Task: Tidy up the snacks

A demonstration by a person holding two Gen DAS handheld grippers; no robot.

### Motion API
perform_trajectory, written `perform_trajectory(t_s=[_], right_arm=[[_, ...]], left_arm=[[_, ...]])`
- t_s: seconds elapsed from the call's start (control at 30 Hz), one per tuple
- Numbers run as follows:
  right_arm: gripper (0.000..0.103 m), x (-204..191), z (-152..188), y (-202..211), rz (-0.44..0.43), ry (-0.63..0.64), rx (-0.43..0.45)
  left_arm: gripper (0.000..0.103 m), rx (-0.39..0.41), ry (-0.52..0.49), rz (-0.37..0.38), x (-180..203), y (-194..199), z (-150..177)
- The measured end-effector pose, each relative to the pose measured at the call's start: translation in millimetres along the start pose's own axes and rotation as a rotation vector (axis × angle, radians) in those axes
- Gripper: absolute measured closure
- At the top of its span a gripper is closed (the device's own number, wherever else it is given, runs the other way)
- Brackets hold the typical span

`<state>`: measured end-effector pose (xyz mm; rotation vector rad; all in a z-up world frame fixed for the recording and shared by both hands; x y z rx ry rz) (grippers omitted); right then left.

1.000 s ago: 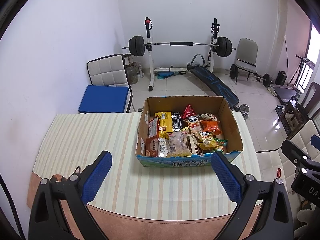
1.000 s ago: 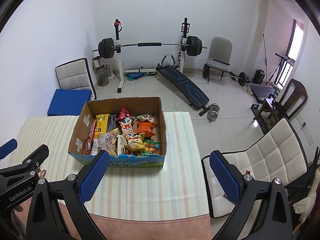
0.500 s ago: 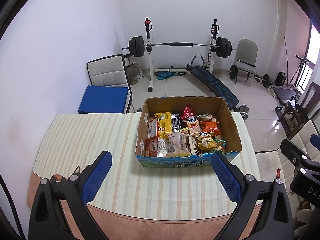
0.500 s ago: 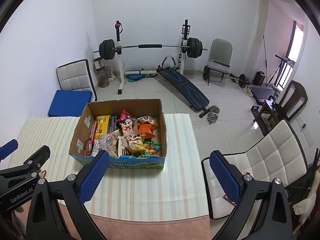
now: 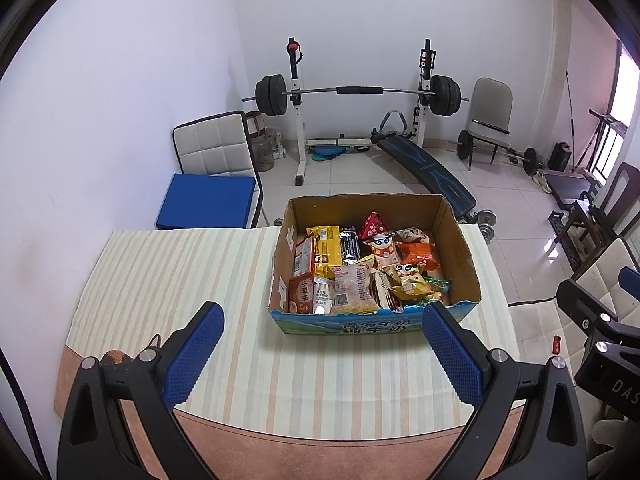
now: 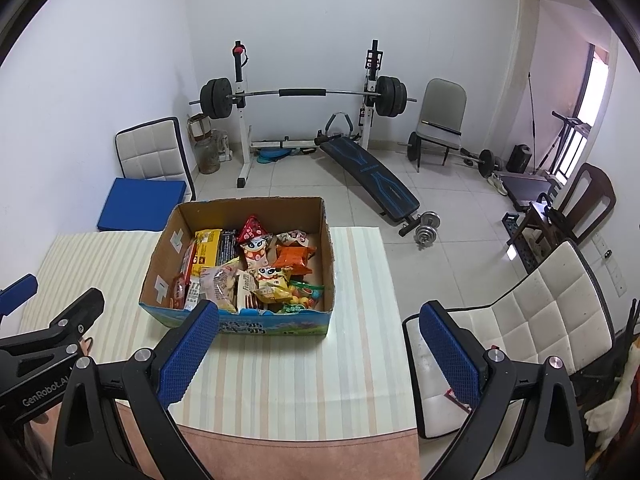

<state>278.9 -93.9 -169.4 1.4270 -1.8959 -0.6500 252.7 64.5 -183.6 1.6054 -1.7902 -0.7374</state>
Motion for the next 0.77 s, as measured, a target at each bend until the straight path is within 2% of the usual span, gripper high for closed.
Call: perform_trajectory(t_s=[0.77], right_arm=[[0.001, -0.9, 2.2, 2.2, 0.001, -0.001, 0.006]], left_arm=[[0.001, 0.013, 0.0, 0.004, 0.3, 7.5, -2.7]])
Point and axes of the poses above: each gripper's, at about its wrist camera, not at the fingertips, and y roughly against the way its jaws point, x to its right, z to its underside, the point moved 10 cm from there along -y, roughly the way its jaws point, and after that the axes turned 11 degrees about z, right-handed, at the moved point
